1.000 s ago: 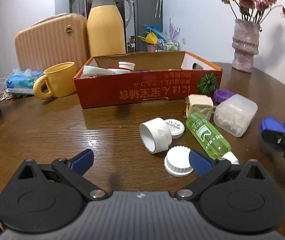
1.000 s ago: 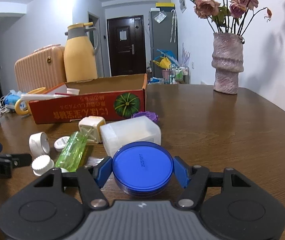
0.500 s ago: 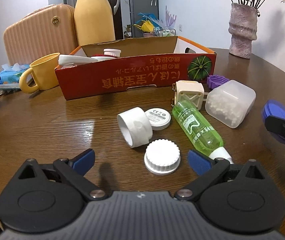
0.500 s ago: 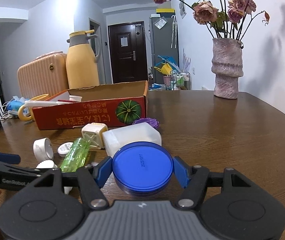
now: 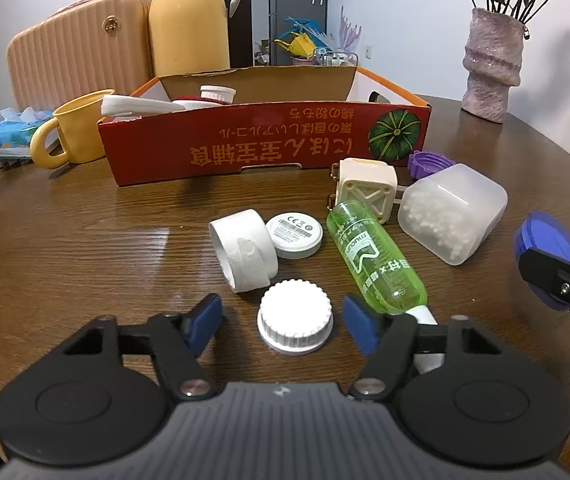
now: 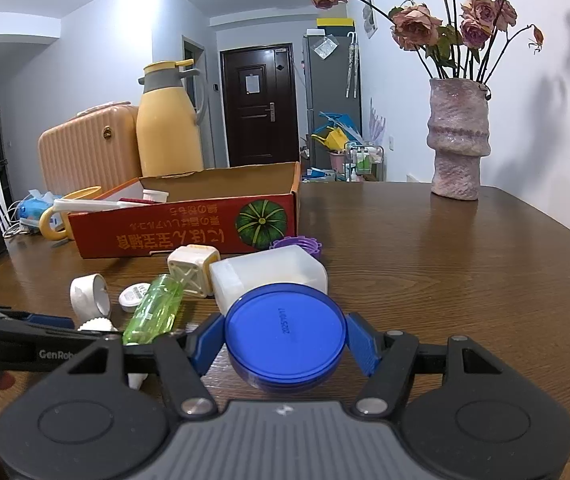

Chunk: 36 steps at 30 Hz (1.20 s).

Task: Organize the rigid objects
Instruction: 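Grasp the white ridged cap with the left gripper while the right gripper holds the blue lid, then carry the white cap and blue lid over the cardboard box with both grippers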

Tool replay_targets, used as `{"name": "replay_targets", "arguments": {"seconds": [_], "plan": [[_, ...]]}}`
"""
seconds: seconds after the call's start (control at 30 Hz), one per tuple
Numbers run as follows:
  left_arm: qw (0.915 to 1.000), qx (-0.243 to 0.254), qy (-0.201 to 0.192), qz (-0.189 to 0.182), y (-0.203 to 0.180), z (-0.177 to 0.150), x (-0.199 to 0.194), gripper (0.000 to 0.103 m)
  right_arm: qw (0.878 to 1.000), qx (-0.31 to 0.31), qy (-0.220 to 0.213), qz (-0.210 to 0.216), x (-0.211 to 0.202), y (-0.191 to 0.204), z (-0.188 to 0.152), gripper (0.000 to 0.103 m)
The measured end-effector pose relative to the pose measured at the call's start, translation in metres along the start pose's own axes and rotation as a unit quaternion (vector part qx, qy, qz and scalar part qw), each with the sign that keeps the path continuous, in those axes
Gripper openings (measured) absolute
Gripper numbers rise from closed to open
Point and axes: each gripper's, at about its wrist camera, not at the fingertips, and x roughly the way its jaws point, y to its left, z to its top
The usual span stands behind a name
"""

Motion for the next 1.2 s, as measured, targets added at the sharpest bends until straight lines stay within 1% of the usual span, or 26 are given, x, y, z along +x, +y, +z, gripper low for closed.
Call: {"name": "replay_targets", "arguments": {"seconds": [0.07,0.13,0.4,0.5,0.87,1.2], "plan": [[1.0000,0.000,-0.003,-0.004,0.001,0.000,-0.001,0.048,1.000,-0.001,0.001,0.001,0.000,0.000,0.000,0.065],[0.9999,-0.002,-0.005,-0.011,0.003,-0.001,-0.003,0.041,1.000,-0.001,0.001,0.001,0.000,0.000,0.000,0.065],[0.9995,-0.012,-0.007,-0.027,0.009,-0.002,-0.006,0.041,1.000,-0.003,-0.001,0.005,-0.001,0.002,-0.001,0.065],[0.9995,-0.013,-0.010,-0.027,0.010,-0.003,-0.008,0.040,1.000,-0.003,-0.003,0.007,-0.001,0.002,-0.001,0.065],[0.9985,-0.026,-0.040,-0.027,0.023,-0.011,-0.027,0.040,1.000,-0.010,-0.015,0.004,-0.008,0.006,-0.004,0.065],[0.9959,-0.029,-0.085,-0.015,0.044,-0.025,-0.065,0.040,1.000,-0.010,-0.025,0.002,-0.023,0.012,-0.008,0.065]]}}
